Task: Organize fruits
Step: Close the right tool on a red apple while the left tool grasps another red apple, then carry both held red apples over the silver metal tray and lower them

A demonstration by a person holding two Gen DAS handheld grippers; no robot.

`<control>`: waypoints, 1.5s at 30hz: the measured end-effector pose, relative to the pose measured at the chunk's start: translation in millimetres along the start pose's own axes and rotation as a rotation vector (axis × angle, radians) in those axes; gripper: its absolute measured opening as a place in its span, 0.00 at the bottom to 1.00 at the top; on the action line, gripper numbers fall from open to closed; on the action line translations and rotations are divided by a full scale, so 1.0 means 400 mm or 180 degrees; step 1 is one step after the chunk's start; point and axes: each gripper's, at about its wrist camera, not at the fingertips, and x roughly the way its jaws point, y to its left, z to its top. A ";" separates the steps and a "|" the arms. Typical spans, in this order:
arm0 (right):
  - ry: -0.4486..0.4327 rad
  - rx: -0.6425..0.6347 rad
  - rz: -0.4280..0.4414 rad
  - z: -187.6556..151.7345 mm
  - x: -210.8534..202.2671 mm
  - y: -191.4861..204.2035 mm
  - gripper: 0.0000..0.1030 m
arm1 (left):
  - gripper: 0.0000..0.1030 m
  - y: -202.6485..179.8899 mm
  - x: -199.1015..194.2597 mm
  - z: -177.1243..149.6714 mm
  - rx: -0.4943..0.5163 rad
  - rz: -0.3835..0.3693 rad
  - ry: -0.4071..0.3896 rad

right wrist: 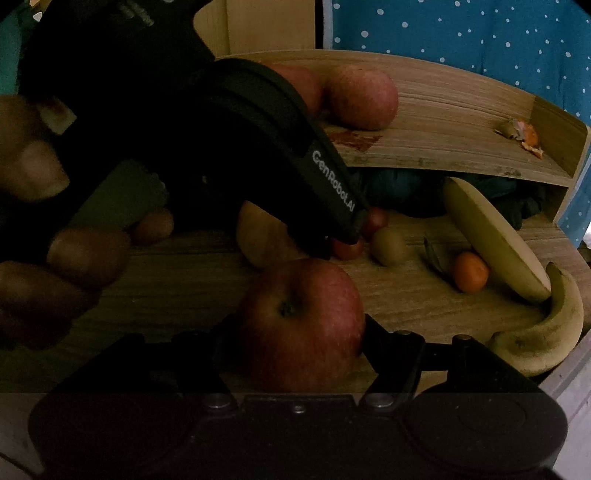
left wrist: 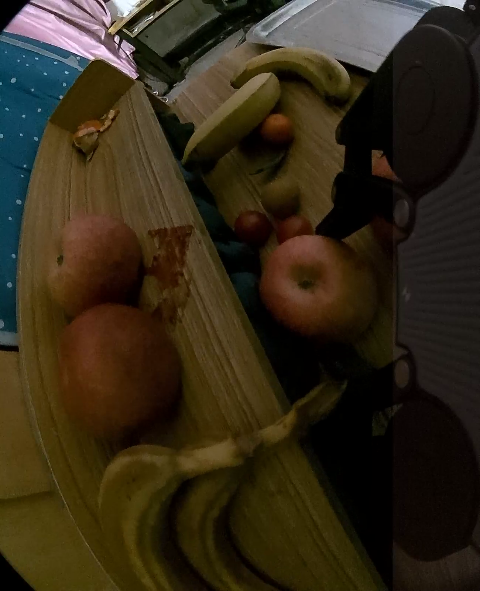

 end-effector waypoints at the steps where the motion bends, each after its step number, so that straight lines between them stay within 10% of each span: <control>1: 0.0006 -0.0002 0.0001 0.000 -0.002 0.001 0.68 | 0.66 0.002 -0.001 -0.001 -0.0004 -0.0009 -0.0012; 5: 0.0028 -0.0008 0.0002 -0.001 -0.009 0.000 0.68 | 0.80 -0.002 0.005 -0.008 0.0008 0.0085 -0.0036; 11: 0.0038 0.0009 -0.0009 -0.015 -0.022 0.004 0.68 | 0.66 0.001 0.008 -0.005 -0.0024 0.0041 -0.0091; 45: -0.0098 0.0003 -0.0006 -0.114 -0.226 -0.038 0.68 | 0.66 -0.064 -0.139 -0.199 -0.0144 0.0045 0.0091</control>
